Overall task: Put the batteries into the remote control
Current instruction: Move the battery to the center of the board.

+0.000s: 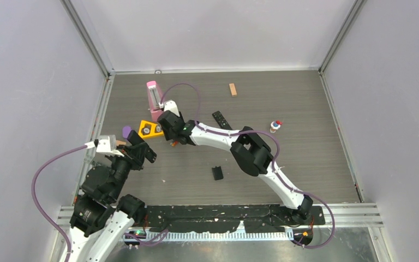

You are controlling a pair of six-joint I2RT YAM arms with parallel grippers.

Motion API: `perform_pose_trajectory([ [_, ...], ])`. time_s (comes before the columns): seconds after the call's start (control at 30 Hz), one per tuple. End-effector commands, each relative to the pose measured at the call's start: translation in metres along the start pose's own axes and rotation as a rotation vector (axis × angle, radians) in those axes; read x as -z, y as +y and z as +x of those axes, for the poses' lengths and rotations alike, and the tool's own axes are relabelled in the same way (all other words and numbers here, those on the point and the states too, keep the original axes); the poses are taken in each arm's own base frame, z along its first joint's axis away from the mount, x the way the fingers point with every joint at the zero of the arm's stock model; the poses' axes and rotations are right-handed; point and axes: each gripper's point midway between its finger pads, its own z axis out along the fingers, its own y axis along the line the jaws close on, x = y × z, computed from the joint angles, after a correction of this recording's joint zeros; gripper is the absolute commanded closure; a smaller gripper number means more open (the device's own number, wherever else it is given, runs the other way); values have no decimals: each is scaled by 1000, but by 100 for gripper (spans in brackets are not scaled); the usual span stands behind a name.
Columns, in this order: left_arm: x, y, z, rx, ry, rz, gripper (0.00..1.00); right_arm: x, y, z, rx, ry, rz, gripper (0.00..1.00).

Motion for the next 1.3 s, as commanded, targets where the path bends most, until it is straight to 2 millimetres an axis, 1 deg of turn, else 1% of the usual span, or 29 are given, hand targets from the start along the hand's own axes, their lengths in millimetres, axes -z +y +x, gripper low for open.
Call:
perform_pose_trajectory([
  [0.0, 4, 0, -15, 24, -52, -10, 100, 3, 5, -6, 104, 30, -71, 47],
  [0.07, 3, 1, -14, 32, -52, -12, 100, 7, 4, 1, 137, 58, -86, 50],
  [0.13, 1, -4, -12, 35, -48, 14, 100, 12, 2, 10, 173, 84, -107, 52],
  [0.3, -2, -23, -4, 32, 2, 109, 100, 28, 2, 35, 266, 162, -196, 52],
  [0.33, -4, -25, -2, 32, 15, 116, 100, 32, 3, 37, 285, 172, -217, 52],
  [0.4, -6, -26, 2, 37, 34, 119, 100, 36, -3, 50, 323, 207, -226, 52],
  [0.47, -7, -28, 5, 41, 44, 126, 100, 41, -7, 59, 356, 226, -242, 52],
  [0.6, -8, -28, 7, 46, 51, 130, 100, 54, -19, 68, 408, 238, -246, 54],
  [0.73, -8, -28, 10, 54, 57, 127, 100, 66, -29, 66, 402, 228, -235, 57],
  [0.77, -8, -27, 11, 58, 60, 126, 100, 68, -29, 65, 378, 229, -232, 57],
  [0.87, -9, -26, 12, 65, 61, 119, 100, 81, -32, 55, 277, 216, -206, 55],
  [0.9, -9, -26, 12, 68, 60, 116, 100, 88, -32, 47, 205, 202, -188, 55],
  [0.93, -9, -25, 13, 69, 62, 115, 100, 91, -35, 49, 172, 207, -169, 52],
  [0.97, -9, -25, 13, 70, 63, 113, 100, 98, -38, 43, 83, 200, -136, 51],
  [1.0, -8, -25, 12, 72, 62, 112, 100, 101, -41, 48, 45, 214, -115, 51],
  [1.03, -8, -24, 13, 74, 62, 109, 100, 109, -44, 48, -44, 230, -85, 51],
  [1.07, -8, -24, 13, 77, 63, 108, 100, 113, -43, 54, -129, 252, -66, 50],
  [1.1, -8, -24, 14, 78, 62, 106, 100, 120, -47, 62, -165, 285, -49, 51],
  [1.13, -8, -24, 14, 80, 62, 107, 100, 123, -45, 65, -234, 299, -36, 52],
  [1.17, -8, -23, 15, 83, 63, 105, 100, 130, -45, 73, -257, 319, -29, 54],
  [1.2, -8, -23, 15, 88, 62, 105, 100, 134, -42, 77, -310, 328, -19, 55],
  [1.23, -8, -23, 16, 91, 62, 104, 100, 141, -41, 84, -316, 339, -9, 55],
  [1.27, -8, -23, 17, 94, 63, 103, 100, 144, -41, 87, -351, 344, 10, 56],
])
